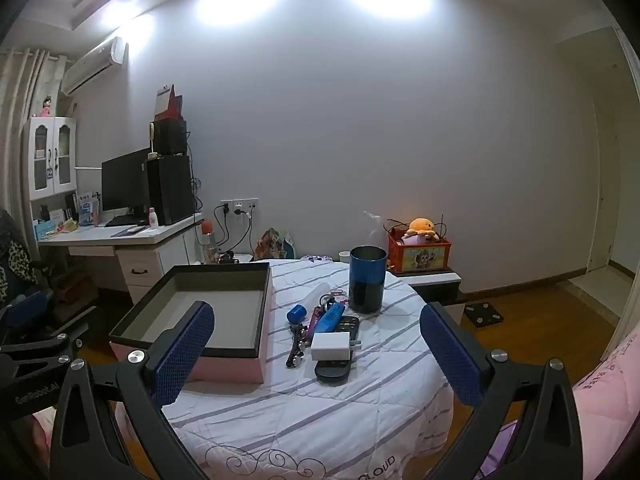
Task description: Organize rigid objects
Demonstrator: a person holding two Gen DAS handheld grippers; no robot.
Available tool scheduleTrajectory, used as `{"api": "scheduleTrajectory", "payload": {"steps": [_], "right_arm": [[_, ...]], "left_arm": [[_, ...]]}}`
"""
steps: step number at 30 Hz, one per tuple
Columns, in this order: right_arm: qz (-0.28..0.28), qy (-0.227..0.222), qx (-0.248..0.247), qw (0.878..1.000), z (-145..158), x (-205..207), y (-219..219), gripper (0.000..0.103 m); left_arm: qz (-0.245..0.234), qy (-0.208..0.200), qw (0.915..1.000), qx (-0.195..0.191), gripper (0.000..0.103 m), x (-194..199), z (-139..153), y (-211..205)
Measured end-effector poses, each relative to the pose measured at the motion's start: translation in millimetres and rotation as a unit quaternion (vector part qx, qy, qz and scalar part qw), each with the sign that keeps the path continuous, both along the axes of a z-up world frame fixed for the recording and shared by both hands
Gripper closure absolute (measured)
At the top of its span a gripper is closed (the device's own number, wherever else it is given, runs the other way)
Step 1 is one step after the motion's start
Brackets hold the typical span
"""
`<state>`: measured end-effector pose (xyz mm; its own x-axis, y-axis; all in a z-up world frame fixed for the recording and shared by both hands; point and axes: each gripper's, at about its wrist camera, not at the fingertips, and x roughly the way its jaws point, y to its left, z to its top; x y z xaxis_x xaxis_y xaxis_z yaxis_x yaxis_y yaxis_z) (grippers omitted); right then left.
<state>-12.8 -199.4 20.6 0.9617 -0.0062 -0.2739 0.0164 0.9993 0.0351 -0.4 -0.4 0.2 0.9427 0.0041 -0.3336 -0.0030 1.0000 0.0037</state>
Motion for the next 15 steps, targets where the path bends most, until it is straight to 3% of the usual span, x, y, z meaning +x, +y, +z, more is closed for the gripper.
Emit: {"api": "scheduleTrajectory", "payload": {"steps": [15], "right_arm": [[0.001, -0.003, -0.002, 1.0, -1.3, 0.4, 0.6, 0.0]], "left_arm": [[-0.003, 0.009, 1.0, -0.001, 0.0, 4.7, -8.6, 2.8]]}}
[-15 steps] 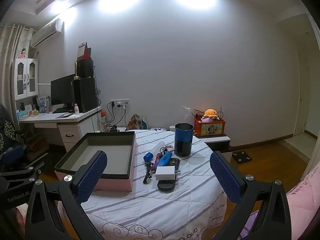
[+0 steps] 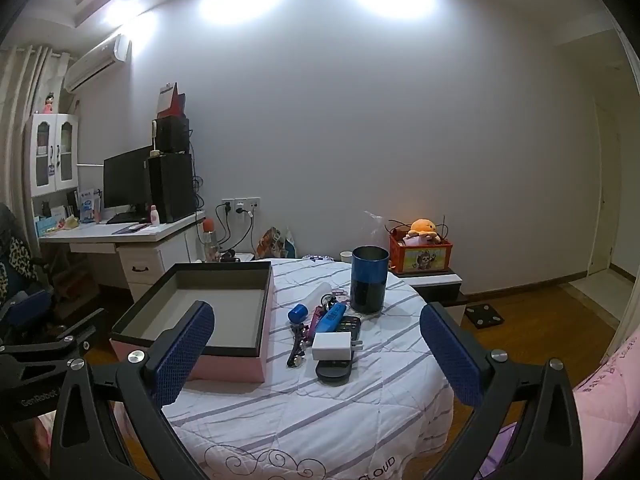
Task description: Organize rigid objects
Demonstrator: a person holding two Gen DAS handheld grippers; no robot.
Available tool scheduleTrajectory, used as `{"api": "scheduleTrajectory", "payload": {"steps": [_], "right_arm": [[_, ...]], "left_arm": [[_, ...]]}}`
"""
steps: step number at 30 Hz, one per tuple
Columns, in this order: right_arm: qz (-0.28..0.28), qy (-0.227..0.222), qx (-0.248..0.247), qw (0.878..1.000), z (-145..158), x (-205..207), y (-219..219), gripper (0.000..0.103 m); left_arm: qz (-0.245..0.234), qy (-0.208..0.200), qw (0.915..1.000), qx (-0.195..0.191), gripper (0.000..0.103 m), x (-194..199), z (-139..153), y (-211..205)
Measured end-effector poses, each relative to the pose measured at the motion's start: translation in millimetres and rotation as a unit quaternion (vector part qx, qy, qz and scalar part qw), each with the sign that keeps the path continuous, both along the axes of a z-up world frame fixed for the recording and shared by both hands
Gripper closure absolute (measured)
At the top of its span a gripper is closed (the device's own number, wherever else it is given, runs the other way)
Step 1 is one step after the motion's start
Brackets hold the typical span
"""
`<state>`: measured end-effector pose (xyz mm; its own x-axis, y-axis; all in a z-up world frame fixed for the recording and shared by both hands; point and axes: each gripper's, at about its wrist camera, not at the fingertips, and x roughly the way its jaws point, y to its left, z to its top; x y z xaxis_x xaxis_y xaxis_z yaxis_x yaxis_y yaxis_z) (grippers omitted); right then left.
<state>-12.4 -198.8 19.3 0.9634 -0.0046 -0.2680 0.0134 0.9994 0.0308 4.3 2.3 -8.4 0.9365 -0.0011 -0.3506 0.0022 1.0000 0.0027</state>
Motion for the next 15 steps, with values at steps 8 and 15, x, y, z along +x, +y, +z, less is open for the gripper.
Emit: {"api": "scheduleTrajectory", "payload": {"steps": [8, 15], "right_arm": [[0.0, -0.004, -0.002, 1.0, 2.0, -2.6, 1.4, 0.0], [0.0, -0.006, -0.001, 1.0, 1.6, -3.9, -0.6, 0.0]], "left_arm": [[-0.001, 0.002, 1.0, 0.005, 0.0, 0.7, 3.0, -2.9], [-0.003, 0.003, 1.0, 0.005, 0.0, 0.1, 3.7, -4.6]]}}
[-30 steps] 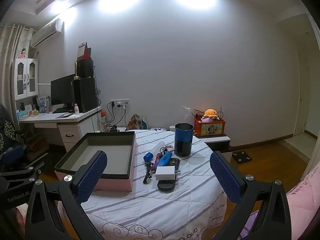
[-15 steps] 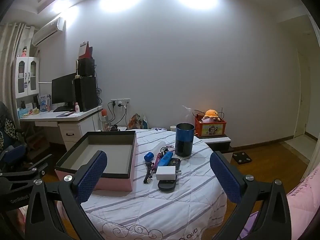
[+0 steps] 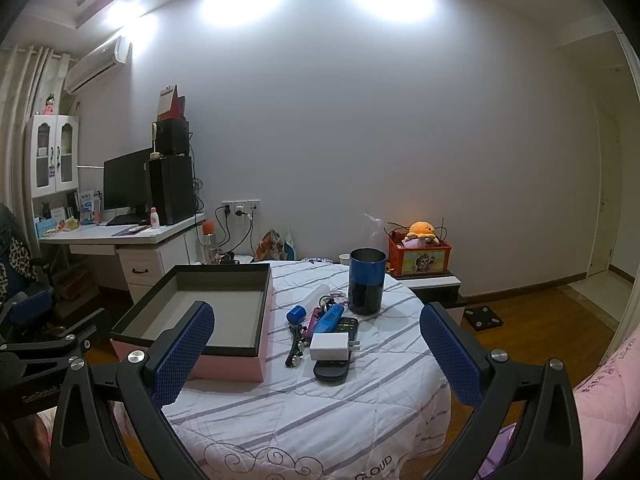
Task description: Organize rigid objects
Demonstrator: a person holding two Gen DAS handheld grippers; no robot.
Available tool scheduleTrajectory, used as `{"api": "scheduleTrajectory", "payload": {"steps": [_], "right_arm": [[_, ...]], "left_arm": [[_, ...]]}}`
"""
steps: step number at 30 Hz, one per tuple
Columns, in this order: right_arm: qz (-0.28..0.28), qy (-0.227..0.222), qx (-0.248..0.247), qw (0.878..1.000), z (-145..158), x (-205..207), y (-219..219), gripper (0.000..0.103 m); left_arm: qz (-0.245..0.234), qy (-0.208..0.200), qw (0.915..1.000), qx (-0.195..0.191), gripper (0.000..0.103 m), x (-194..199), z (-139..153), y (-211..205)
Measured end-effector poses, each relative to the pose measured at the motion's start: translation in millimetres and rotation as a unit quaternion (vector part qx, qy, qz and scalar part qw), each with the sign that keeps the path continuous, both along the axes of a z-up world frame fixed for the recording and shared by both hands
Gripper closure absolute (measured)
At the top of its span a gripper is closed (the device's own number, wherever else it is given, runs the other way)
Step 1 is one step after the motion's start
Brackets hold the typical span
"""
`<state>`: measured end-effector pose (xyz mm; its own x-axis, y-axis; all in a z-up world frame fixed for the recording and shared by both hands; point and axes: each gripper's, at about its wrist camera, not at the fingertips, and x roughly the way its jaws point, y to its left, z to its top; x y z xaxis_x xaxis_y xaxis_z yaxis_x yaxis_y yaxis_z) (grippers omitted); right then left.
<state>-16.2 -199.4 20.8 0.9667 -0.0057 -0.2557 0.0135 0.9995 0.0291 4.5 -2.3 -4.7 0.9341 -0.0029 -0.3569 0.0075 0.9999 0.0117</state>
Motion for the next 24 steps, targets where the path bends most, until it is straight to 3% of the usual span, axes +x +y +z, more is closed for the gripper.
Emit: {"api": "scheduleTrajectory", "payload": {"steps": [24], "right_arm": [[-0.002, 0.002, 0.003, 1.0, -3.3, -3.7, -4.1, 0.0]], "left_arm": [[-0.002, 0.003, 1.0, 0.005, 0.0, -6.3, -5.4, -3.6]]}}
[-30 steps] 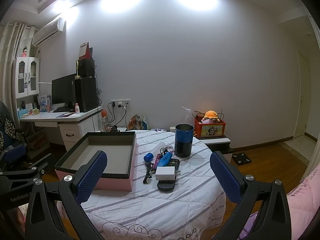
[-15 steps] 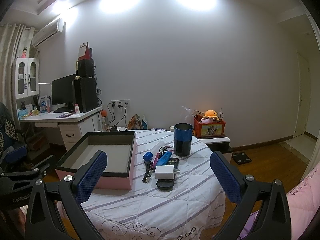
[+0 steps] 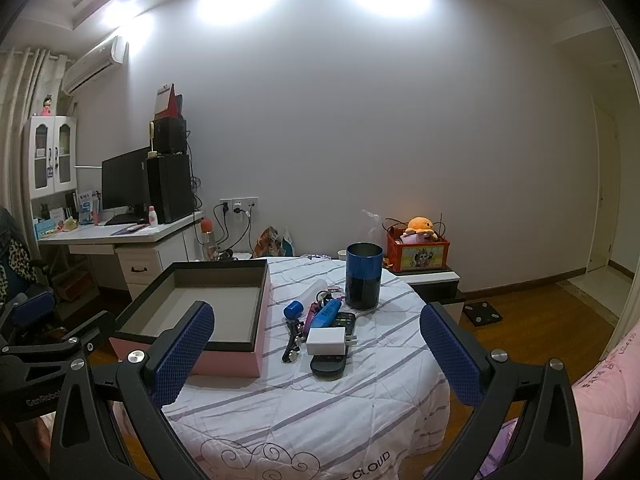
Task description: Organize rigid objects
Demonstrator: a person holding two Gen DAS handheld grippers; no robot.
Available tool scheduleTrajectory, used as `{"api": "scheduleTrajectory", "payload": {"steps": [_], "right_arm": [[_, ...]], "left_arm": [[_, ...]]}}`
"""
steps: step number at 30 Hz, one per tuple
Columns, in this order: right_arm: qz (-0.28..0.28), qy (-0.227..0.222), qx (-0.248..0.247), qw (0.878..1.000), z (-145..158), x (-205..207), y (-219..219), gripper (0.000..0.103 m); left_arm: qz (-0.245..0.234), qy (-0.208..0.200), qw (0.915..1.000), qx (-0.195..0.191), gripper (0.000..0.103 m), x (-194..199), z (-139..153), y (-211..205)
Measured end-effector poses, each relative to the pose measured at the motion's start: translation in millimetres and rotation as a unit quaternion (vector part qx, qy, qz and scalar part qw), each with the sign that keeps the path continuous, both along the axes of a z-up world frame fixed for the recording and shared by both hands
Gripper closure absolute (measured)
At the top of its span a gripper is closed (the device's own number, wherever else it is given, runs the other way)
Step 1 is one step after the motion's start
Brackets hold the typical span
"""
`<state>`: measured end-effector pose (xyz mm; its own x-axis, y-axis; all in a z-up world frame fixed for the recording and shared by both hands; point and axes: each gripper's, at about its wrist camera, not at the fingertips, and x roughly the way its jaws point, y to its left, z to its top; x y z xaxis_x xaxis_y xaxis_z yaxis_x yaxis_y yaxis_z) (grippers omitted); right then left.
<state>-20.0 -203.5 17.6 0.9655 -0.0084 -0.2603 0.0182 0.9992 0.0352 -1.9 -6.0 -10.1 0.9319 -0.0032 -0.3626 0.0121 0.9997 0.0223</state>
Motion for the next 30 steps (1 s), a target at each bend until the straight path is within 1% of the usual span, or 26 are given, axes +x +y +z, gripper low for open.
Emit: {"api": "scheduleTrajectory", "payload": {"steps": [10, 18, 30], "right_arm": [[0.001, 0.001, 0.001, 1.0, -1.0, -0.5, -1.1, 0.0], [0.003, 0.01, -0.003, 1.0, -1.4, 1.8, 0.4, 0.0], [0.002, 0.008, -0.003, 1.0, -2.2, 2.1, 0.6, 0.0]], "left_arm": [[0.0, 0.0, 1.0, 0.001, 0.0, 0.4, 0.7, -0.6], [0.0, 0.001, 1.0, 0.002, 0.0, 0.7, -0.1, -0.9], [0.0, 0.001, 1.0, 0.002, 0.0, 0.5, -0.7, -0.7]]}}
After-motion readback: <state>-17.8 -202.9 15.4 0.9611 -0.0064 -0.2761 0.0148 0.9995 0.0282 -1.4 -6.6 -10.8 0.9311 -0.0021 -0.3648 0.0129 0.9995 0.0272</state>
